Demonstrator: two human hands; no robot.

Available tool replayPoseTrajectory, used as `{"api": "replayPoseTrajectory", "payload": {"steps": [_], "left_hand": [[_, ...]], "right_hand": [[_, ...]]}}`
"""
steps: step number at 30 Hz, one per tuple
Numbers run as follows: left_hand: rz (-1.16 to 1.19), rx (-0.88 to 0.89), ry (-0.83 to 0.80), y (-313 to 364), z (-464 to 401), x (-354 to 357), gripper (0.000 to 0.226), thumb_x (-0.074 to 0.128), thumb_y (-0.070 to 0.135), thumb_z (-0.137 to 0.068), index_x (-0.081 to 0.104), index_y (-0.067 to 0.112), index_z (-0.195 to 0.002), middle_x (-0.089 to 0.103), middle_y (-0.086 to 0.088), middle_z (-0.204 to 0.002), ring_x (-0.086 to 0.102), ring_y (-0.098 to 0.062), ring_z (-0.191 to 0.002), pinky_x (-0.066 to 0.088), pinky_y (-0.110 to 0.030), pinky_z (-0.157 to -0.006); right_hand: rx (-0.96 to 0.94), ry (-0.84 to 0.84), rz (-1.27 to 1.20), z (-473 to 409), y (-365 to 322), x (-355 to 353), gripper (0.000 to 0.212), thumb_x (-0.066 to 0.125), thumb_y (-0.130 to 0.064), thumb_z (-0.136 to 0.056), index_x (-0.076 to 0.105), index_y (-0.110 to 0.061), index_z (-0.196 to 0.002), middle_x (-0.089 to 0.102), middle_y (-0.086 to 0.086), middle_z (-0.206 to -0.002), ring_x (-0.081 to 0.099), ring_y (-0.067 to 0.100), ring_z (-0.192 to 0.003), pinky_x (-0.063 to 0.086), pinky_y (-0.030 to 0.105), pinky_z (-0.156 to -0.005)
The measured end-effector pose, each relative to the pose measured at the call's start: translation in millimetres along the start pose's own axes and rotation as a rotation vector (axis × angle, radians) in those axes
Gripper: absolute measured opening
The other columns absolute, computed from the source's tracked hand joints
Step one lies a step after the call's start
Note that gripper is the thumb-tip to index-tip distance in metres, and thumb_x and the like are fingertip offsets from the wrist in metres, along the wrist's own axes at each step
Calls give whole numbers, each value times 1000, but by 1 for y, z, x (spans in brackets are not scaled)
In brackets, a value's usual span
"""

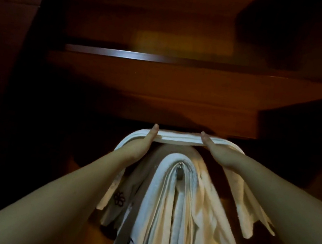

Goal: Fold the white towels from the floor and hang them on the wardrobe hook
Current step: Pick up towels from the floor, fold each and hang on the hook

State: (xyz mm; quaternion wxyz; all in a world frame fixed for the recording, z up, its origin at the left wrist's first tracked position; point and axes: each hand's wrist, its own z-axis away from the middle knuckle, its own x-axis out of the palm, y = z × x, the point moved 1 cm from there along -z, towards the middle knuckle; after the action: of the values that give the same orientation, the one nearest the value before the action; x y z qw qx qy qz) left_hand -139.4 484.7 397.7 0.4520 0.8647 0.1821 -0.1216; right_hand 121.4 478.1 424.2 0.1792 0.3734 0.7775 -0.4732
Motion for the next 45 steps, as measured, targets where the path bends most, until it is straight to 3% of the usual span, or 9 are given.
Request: {"api": "replayPoseTrajectory", "payload": {"steps": [5, 10, 13, 19, 25, 32, 35, 42, 45], "left_hand": [[-12, 24, 4, -16, -28, 2, 100, 20, 98, -60, 62, 37, -127, 60, -3, -136, 51, -5, -93, 34, -27, -88], [-71, -3, 65, -39, -45, 0, 103, 22, 99, -66, 59, 34, -137, 59, -1, -140, 55, -12, -109, 34, -29, -90], [-21, -2, 55, -48, -51, 3, 85, 28, 91, -79, 56, 37, -139, 58, 4, -138, 54, -11, -122, 34, -27, -92], [-11, -47, -64, -40, -60, 22, 84, 20, 93, -79, 65, 33, -116, 71, 3, -80, 66, -10, -79, 50, -33, -85], [39, 64, -4, -31, -68, 17, 73, 22, 84, -88, 46, 46, -145, 56, -2, -145, 59, -5, -100, 37, -27, -91], [-36, -1, -43, -59, -60, 30, 83, 14, 71, -97, 57, 15, -142, 57, -14, -143, 50, -23, -134, 31, -35, -118], [99, -46, 5, -70, -48, 43, 84, 9, 69, -97, 52, 15, -145, 56, -16, -143, 47, -26, -137, 29, -38, -120], [398, -287, 224, -76, -36, 58, 111, 10, 91, -70, 68, 10, -121, 71, -9, -99, 65, -29, -103, 46, -32, -97], [804, -388, 218, -82, -33, 61, 112, 23, 99, -67, 65, 11, -121, 69, -15, -116, 65, -31, -107, 47, -39, -102]], "right_hand": [[-106, 51, -4, -31, 4, 11, 79, 30, -87, -85, 45, -42, -148, 41, 1, -158, 39, 24, -144, 32, 38, -115], [-130, 34, 13, -37, -2, 21, 109, 22, -106, -53, 53, -48, -140, 51, -6, -151, 45, 22, -140, 36, 43, -116], [-127, -21, -6, -45, -5, 28, 97, 24, -99, -67, 52, -45, -143, 51, -5, -150, 47, 22, -139, 35, 42, -116], [-63, 45, -52, -48, 11, 18, 108, 29, -103, -56, 56, -42, -139, 56, -2, -145, 52, 23, -133, 40, 45, -112], [-43, 5, -143, -56, 3, 19, 90, 30, -89, -75, 57, -33, -140, 53, 4, -148, 47, 26, -137, 33, 46, -116], [-61, -67, -177, -56, 13, 45, 76, 19, -80, -91, 50, -36, -145, 60, 3, -142, 51, 23, -133, 39, 38, -111], [-36, -51, -287, -46, 29, 53, 81, 17, -92, -78, 70, -36, -104, 78, -9, -85, 68, 12, -93, 50, 31, -84], [107, 63, -933, -47, 51, 70, 84, 19, -84, -89, 76, -24, -101, 77, 14, -103, 76, 27, -89, 56, 43, -84], [242, 116, -1116, -48, 50, 71, 88, 26, -89, -83, 73, -19, -104, 78, 14, -97, 76, 35, -86, 57, 42, -80]]}}
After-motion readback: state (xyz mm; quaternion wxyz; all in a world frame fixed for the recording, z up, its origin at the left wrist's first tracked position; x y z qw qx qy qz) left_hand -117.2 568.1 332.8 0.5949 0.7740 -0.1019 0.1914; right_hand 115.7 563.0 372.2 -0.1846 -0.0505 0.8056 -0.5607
